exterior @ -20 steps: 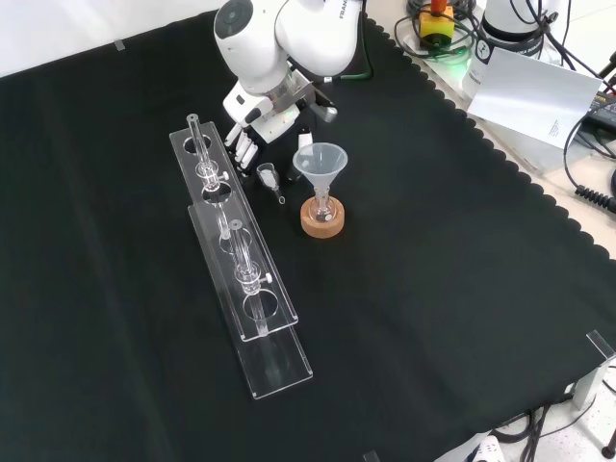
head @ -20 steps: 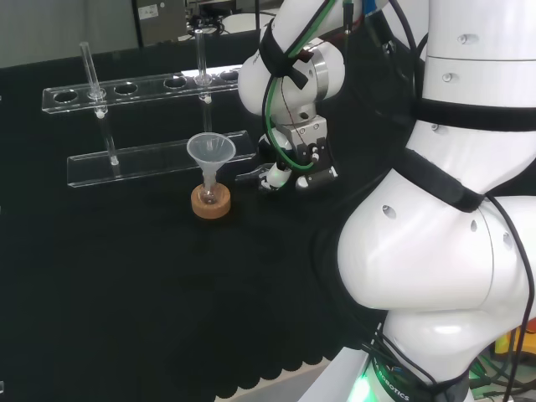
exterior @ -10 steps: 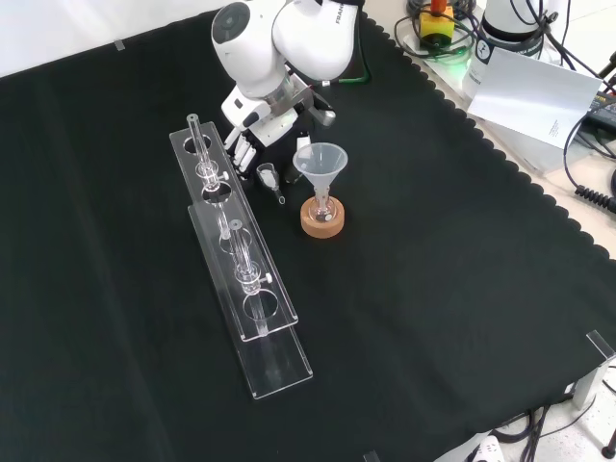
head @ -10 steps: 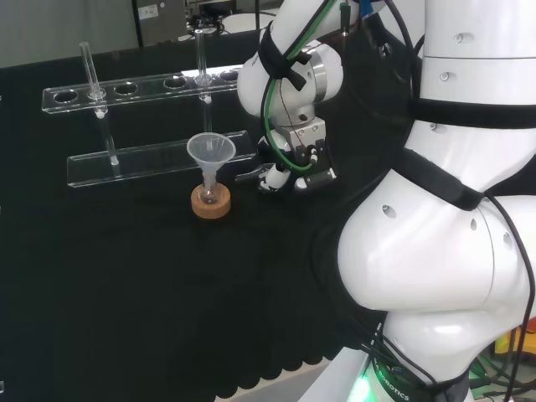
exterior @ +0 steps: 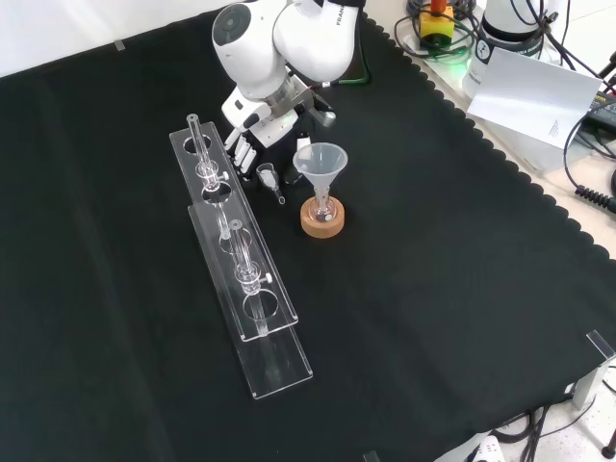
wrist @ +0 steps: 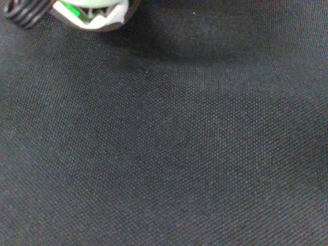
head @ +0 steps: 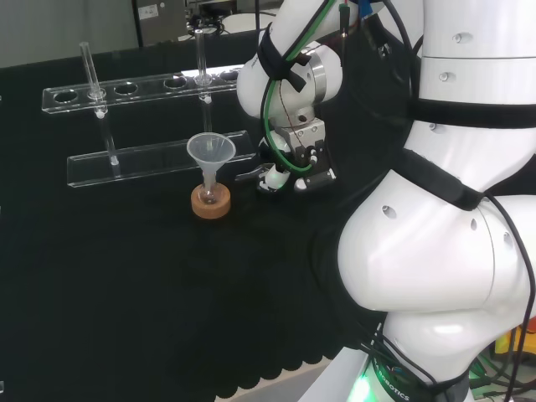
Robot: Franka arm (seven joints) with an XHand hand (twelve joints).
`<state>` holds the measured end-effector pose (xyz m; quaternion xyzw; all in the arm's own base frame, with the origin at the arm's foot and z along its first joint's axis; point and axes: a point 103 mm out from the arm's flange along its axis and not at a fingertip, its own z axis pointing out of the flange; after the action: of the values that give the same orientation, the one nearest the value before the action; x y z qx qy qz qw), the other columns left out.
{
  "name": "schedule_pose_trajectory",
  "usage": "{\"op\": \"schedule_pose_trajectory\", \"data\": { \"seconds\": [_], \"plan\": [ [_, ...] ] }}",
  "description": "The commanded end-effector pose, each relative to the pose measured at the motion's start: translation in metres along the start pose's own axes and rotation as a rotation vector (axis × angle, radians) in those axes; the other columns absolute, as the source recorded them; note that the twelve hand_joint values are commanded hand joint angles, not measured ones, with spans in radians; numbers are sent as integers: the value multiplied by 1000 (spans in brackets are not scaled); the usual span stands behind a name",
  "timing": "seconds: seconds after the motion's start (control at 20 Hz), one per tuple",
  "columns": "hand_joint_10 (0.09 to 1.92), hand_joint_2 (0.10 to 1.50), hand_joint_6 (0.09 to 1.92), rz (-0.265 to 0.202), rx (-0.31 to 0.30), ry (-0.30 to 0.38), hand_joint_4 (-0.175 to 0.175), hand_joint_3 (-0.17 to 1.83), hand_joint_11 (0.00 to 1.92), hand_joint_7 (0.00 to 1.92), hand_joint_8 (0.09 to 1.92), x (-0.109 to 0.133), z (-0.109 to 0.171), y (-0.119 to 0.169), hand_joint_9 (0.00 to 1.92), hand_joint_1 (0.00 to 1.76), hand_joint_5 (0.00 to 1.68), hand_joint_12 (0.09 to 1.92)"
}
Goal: Pick up the weighing funnel.
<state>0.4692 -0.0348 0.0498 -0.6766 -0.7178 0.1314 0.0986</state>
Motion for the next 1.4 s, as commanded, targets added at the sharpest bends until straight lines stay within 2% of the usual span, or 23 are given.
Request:
{"op": "schedule_pose_trajectory", "data": {
  "seconds": [0.05,0.9,1.05,1.1,1.15,1.2,1.25,1.3,1.4],
  "plan": [
    [625,622,760,-1,6,-1,-58,637,344,521,798,0,0,0,722,920,592,1314],
    [626,621,777,0,16,3,-60,639,345,521,801,-2,3,-1,725,925,555,1314],
    [626,631,805,-1,12,13,-55,643,345,521,801,-8,3,-2,725,922,618,1315],
    [627,648,815,1,12,11,-46,647,347,522,803,-10,3,-2,727,926,703,1315],
    [632,751,885,4,10,8,35,541,348,527,808,-11,3,-3,731,963,824,1320],
    [631,834,927,6,10,1,99,439,353,540,806,-12,2,-3,738,996,917,1318],
    [627,878,940,10,10,-4,137,384,360,559,800,-12,2,-3,749,1019,979,1314],
    [616,879,951,12,11,-7,153,396,369,581,788,-12,2,-3,765,1036,1018,1307],
    [592,831,987,17,10,-15,151,505,384,614,769,-10,2,-3,796,1057,1048,1298]
  ]
}}
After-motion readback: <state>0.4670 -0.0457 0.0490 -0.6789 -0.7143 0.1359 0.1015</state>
